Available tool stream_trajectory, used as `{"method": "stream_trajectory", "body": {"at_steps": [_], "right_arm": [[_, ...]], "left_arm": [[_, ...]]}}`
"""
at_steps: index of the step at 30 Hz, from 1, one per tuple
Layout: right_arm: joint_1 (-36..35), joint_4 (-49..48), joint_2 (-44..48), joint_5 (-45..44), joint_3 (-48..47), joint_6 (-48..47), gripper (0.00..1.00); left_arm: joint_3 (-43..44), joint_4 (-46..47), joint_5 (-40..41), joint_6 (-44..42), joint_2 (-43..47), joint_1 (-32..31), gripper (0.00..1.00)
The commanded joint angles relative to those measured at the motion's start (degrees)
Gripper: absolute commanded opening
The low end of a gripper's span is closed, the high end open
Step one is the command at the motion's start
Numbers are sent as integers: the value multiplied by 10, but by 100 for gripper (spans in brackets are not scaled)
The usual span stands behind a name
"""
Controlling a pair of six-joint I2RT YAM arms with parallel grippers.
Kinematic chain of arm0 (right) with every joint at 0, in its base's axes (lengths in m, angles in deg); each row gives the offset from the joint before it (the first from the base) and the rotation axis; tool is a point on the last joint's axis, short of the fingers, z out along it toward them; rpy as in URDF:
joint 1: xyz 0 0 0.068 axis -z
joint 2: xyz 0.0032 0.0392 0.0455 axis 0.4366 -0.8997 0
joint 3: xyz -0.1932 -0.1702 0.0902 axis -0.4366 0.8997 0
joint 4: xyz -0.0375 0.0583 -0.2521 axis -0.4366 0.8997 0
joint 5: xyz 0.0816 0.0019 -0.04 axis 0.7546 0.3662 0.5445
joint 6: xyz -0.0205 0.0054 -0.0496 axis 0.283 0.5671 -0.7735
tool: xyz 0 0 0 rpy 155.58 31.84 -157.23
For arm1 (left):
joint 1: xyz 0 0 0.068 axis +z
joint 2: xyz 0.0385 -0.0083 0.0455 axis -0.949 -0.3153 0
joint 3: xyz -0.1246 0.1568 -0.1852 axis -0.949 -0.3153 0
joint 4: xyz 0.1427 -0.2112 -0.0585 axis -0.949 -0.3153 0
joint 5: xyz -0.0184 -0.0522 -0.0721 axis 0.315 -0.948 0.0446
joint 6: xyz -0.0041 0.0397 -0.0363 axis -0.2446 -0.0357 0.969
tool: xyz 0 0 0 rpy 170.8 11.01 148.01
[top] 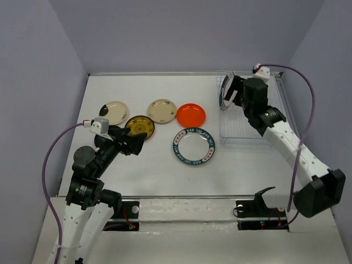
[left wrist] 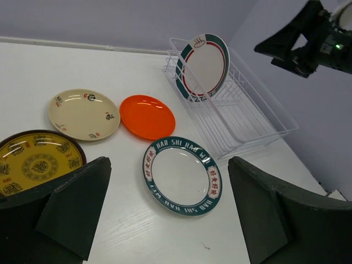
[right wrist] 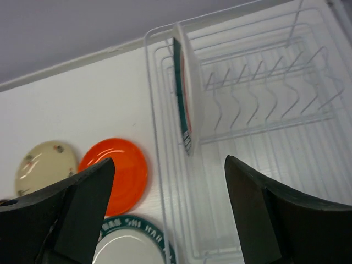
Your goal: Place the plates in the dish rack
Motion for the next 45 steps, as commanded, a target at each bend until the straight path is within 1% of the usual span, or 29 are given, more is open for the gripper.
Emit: {"method": "stream_trajectory", "body": {"at_steps": [1,2,3,4,5,6,7,8,9,10,12,15,17,18,20,23,24,26,27,29,30,32,33,35,36,39,40,42,45], "right_arm": [[-21,-51,132,135,122,125,86],[-31,-86,164,162,158,150,86],[-41,-100,197,169,234,173,84],[-53,-112,258,171,272,201,83],[-84,-120,287,167,307,258,82],[-100,-129,315,153,340,285,80],[-117,-132,364,146,405,315,78],[-132,-134,383,140,435,346,75],[-161,-148,397,137,464,407,73],[-174,-159,417,137,517,451,72],[-201,-157,427,111,550,484,69],[-207,-169,431,99,603,532,65],[-207,-179,420,101,608,539,64],[-212,-200,412,102,614,542,64],[-212,-243,379,99,638,559,63],[-212,-357,336,89,675,578,60],[-212,-380,326,74,690,577,57],[-212,-409,297,63,698,585,53],[-217,-435,287,56,700,584,53],[-217,-453,260,54,698,587,51],[-217,-489,227,54,699,585,50],[-217,-521,189,59,697,583,50],[-217,-561,147,65,696,584,49],[-223,-597,107,68,694,585,49],[-223,-630,70,65,694,588,48],[-223,-670,24,60,698,599,44],[-223,-685,0,56,698,603,40],[-223,-708,-20,54,698,606,38],[-223,-724,-52,55,695,606,32]], "left_arm": [[8,19,25,17,-1,-2,99],[7,20,26,17,0,-2,99],[7,20,28,17,2,-2,99],[7,19,32,16,3,-2,99],[7,19,31,17,4,-2,99],[7,19,29,14,2,-2,99],[7,19,22,12,2,-3,99],[7,19,18,12,1,-3,99],[7,20,14,10,1,-2,99],[7,20,10,10,0,-2,99],[7,20,8,7,-1,-2,99],[7,18,9,7,-5,-1,99],[8,18,9,6,-8,-1,99],[7,18,7,6,-10,0,99],[8,18,3,5,-15,1,99],[7,20,-2,5,-18,3,99],[7,20,-6,4,-21,3,99],[7,22,-10,4,-23,3,99],[7,22,-10,4,-24,3,99],[7,23,-12,4,-26,3,99],[7,23,-13,4,-26,3,99],[7,23,-14,4,-26,3,99],[7,24,-14,4,-26,5,99],[7,24,-15,4,-26,4,99],[7,24,-15,4,-26,4,99],[7,24,-16,3,-27,5,99],[7,25,-16,3,-28,5,99],[7,25,-18,3,-28,5,99],[7,25,-19,3,-28,5,99]]}}
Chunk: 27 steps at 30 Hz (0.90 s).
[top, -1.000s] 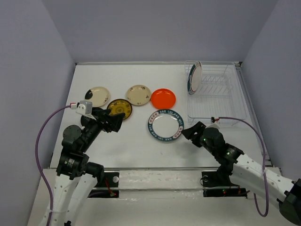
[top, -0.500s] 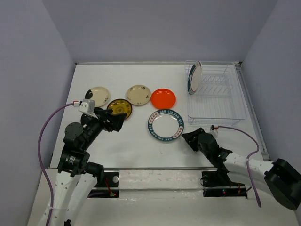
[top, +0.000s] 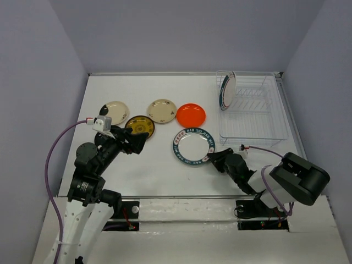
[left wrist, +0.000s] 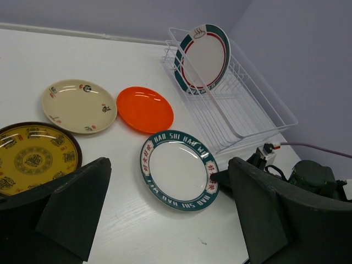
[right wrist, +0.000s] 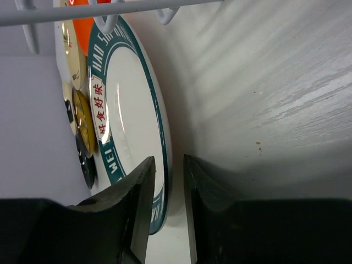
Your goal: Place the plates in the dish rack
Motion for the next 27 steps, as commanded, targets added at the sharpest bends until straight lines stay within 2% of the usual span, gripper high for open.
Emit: {"method": "stream_trajectory", "body": {"at_steps": [1,5,9,14,17,18,19,20,23,24,25,27], "right_arm": [[-5,-53,-49,-24,-2,1,28],[-5,-85,-79,-21,-10,-7,23],[-5,-116,-113,-10,-16,-18,7],[-11,-147,-92,27,-10,-59,7],[-34,-21,26,36,-36,-103,7],[-58,116,68,5,-85,-148,7],[-73,183,144,-17,-113,-175,7],[-81,226,178,-37,-136,-207,7],[-81,347,271,-91,-237,-376,7],[-81,398,278,-109,-272,-410,7],[-81,417,279,-145,-342,-445,7],[-81,449,254,-186,-414,-540,7]], "left_arm": [[7,25,-14,-7,-5,4,99],[7,25,-13,-8,-3,6,99],[7,25,-14,-8,-3,5,99],[7,25,-15,-9,0,6,99],[7,25,-15,-9,1,5,99],[7,24,-15,-9,2,6,99],[7,25,-14,-9,3,7,99],[7,25,-14,-9,4,6,99],[7,26,-16,-10,6,7,99],[7,25,-17,-10,6,7,99],[6,27,-20,-10,7,7,99],[6,27,-22,-10,8,7,99]]}}
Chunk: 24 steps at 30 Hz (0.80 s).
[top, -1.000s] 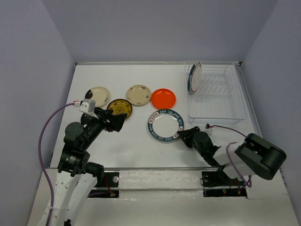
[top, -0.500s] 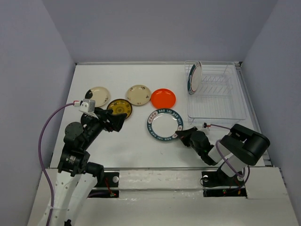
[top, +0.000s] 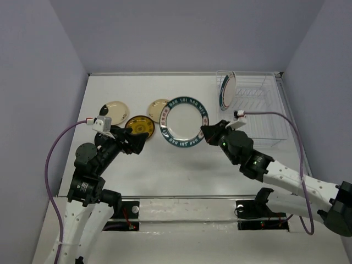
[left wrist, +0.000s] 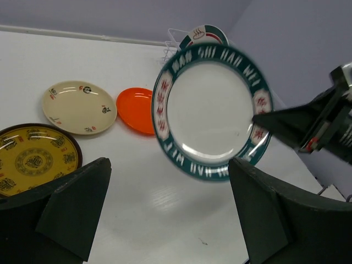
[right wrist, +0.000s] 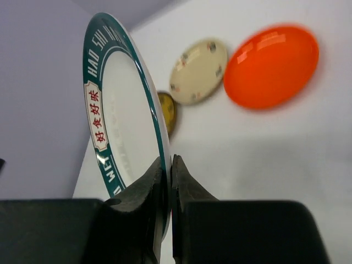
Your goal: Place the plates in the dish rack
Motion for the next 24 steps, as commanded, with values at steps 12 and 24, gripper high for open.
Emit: {"method": "stream_trajectory", "body": {"at_steps": [12,24], "right_arm": [[270,125,-153,-275,-500,-490,7],[340,128,-288,-278,-570,-588,7]], "left_arm": [[7,26,-13,-11,11,3,99],[6,24,-11,-11,10,-2,99]]}}
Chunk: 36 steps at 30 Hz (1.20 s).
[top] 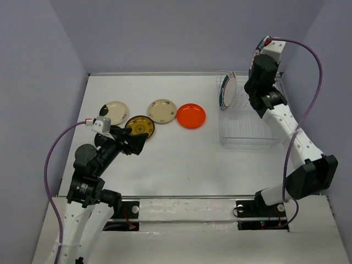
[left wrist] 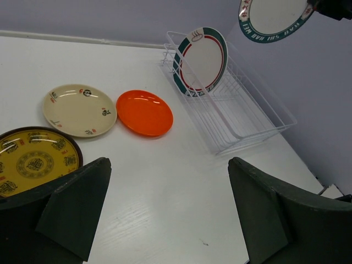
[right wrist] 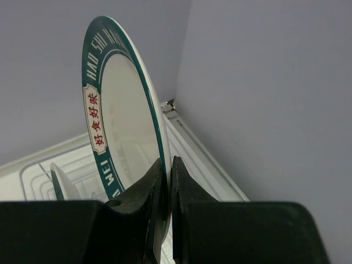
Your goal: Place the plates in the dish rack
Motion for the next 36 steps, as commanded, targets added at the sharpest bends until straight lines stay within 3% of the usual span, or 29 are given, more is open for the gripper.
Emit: {"method": "stream_trajectory", "body": {"at_steps": [1,20,34,36], "right_arm": [[1,-25,-23,-11,-16,-35,7],[1,16,-95,50,67,84,7],[1,19,-128,54,94,115,7],[1,22,-133,61,94,123,12]], "left_arm": [[5,24,-10,-7,2,-2,99],[5,24,-9,-6,-4,-1,99],[6,20,12,1,-3,0,99],[6,18,13,1,-3,0,99]]}}
